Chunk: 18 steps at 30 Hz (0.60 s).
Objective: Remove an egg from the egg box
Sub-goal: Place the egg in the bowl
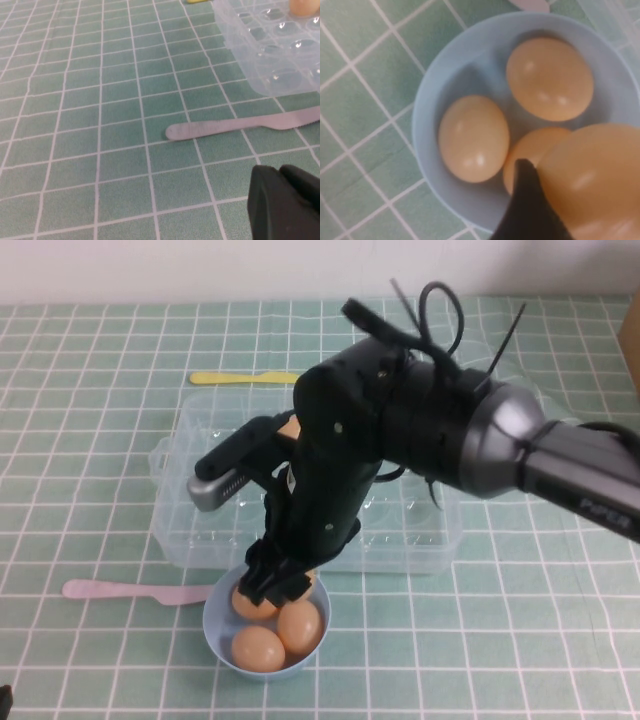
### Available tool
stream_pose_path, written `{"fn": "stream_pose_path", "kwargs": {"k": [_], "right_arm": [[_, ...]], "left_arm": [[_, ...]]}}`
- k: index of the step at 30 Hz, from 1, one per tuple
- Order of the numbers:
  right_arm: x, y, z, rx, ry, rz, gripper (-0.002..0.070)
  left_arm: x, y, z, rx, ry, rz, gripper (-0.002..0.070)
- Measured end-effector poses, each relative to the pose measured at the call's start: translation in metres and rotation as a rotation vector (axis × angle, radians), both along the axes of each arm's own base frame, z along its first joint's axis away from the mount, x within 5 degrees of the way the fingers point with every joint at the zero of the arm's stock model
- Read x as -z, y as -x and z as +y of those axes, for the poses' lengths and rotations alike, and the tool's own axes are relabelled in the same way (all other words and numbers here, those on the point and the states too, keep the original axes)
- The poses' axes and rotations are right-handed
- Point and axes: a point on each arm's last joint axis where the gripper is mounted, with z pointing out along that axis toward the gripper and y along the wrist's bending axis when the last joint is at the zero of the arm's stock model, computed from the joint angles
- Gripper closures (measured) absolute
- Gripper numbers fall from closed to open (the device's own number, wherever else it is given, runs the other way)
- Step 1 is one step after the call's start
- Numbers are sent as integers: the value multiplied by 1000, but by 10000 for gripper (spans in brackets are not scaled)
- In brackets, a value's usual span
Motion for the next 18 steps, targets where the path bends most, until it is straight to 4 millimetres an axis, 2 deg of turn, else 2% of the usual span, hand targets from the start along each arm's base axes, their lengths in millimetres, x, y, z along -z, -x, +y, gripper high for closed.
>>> {"fn": "stream_pose_path", "kwargs": {"k": [6,13,18], "right_arm": [[23,-5,6,-50,36,10,277],[23,-9,8,-83,22,-40,277],[32,-11,10,-87,39,-34,276]], "left_arm": [[0,0,0,0,0,0,679],[0,0,0,0,0,0,679],[0,0,0,0,0,0,679]]}}
